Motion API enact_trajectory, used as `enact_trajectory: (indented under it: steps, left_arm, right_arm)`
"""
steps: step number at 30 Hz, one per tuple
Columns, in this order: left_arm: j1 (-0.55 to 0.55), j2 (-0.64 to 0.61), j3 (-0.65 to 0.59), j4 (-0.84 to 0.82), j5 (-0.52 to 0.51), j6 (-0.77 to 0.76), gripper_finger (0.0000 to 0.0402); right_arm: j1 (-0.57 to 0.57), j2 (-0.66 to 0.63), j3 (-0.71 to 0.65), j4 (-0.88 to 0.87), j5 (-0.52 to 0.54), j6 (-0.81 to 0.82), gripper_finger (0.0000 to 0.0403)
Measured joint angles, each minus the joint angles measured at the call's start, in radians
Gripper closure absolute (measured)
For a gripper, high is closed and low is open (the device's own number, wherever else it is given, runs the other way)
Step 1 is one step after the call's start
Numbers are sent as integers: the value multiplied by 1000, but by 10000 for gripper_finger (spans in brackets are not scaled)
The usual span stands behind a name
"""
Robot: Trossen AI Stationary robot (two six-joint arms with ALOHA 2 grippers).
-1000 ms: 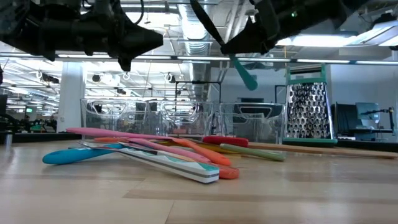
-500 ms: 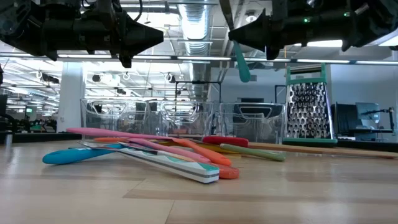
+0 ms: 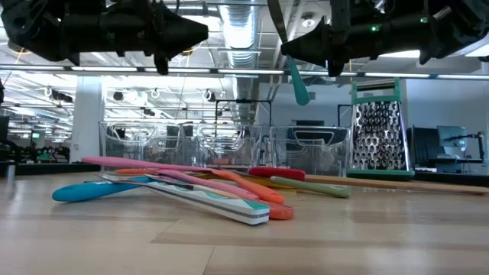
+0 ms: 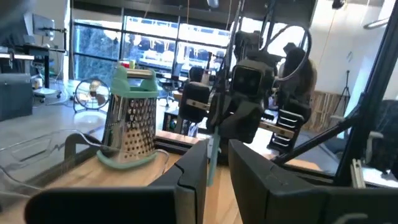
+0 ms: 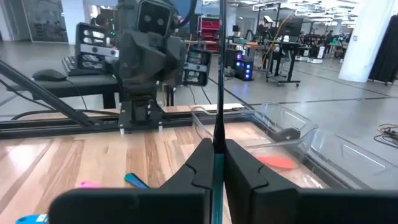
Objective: Pick & Place Kitchen Items
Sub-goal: Put the bottom blue knife into the middle transparent bin
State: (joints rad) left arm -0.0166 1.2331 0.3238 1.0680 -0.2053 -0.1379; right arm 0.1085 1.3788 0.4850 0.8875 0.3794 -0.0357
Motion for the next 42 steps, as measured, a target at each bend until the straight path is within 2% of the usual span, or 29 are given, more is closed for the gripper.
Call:
enact_trajectory:
  steps: [10, 25, 31, 35, 42]
  left_arm:
    - [11, 0, 27, -97, 128, 29, 323]
    - [11, 0, 27, -70, 132, 52, 321]
    - [11, 0, 27, -72, 81, 52, 317]
    - [11, 0, 27, -75, 81, 52, 298]
    - [9, 0, 28, -82, 80, 46, 242]
  right_arm:
    - [0, 0, 0, -11, 0, 3, 394]
    - [1, 0, 0, -13, -15, 3, 394]
    - [2, 0, 0, -13, -15, 3, 394]
    - [0, 0, 0, -13, -15, 1, 394]
    - [0, 0, 0, -13, -15, 0, 394]
